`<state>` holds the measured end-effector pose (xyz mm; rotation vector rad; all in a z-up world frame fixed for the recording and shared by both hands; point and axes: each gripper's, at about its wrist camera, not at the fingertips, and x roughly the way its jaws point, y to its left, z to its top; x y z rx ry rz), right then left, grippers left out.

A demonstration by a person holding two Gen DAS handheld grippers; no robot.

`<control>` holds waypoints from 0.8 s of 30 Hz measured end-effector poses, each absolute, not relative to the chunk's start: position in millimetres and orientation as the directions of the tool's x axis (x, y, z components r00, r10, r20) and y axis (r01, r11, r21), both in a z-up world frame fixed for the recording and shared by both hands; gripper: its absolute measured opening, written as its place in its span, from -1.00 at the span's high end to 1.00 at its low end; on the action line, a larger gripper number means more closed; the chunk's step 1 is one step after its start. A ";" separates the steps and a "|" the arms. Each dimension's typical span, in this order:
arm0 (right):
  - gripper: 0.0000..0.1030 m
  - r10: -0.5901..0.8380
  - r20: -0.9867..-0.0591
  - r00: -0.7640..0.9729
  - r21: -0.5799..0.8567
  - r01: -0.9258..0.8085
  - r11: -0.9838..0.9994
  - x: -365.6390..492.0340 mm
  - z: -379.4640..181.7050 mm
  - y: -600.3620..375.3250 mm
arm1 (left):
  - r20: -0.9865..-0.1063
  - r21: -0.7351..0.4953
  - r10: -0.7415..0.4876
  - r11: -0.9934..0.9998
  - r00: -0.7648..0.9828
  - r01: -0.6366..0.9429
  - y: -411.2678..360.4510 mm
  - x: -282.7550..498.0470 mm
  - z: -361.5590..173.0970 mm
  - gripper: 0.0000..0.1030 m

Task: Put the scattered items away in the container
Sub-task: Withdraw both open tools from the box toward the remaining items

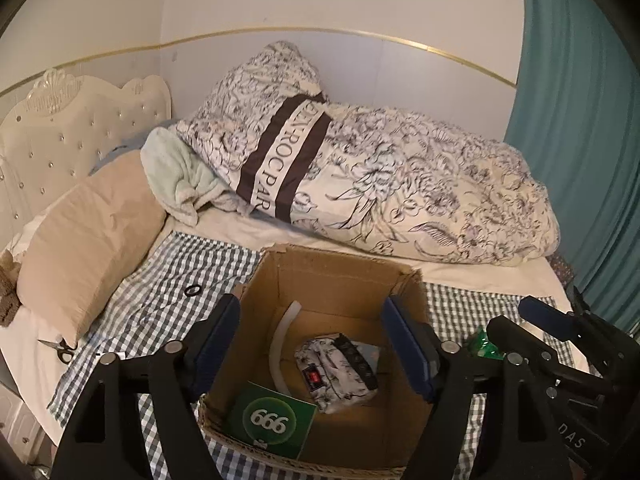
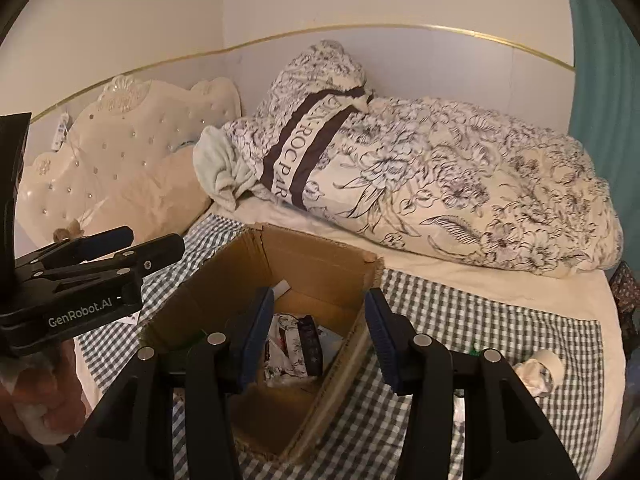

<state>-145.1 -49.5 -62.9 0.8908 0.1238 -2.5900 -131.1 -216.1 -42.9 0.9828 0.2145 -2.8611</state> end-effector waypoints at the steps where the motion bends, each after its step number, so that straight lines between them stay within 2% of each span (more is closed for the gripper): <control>1: 0.06 -0.338 -0.602 -0.723 0.043 0.393 -0.919 -141.1 -59.0 -46.3 | -0.612 -0.096 -0.057 -0.985 -0.789 0.146 -213.0 -127.1 -38.3 -0.62; 9: -0.18 -0.318 -0.559 -0.766 0.034 0.362 -0.932 -107.7 -30.9 -16.9 | -0.562 -0.087 -0.065 -0.987 -0.824 0.137 -191.5 -97.8 -7.6 -0.92; 11: -0.33 -0.308 -0.547 -0.778 0.034 0.348 -0.937 -98.4 -24.6 -6.9 | -0.547 -0.083 -0.070 -0.987 -0.834 0.137 -184.3 -89.1 0.0 -1.00; 15: -0.62 -0.288 -0.525 -0.801 0.038 0.316 -0.948 -81.6 -15.6 13.6 | -0.521 -0.072 -0.070 -0.989 -0.851 0.125 -168.6 -74.3 12.0 -1.00; 17: -0.84 -0.280 -0.521 -0.806 0.041 0.304 -0.952 -76.2 -12.3 22.7 | -0.513 -0.064 -0.070 -0.991 -0.856 0.120 -160.3 -68.5 16.5 -1.00; 24: -1.00 -0.232 -0.514 -0.826 0.027 0.255 -0.967 -57.8 -4.4 55.5 | -0.499 -0.048 -0.072 -0.993 -0.863 0.110 -136.2 -55.0 24.3 -1.00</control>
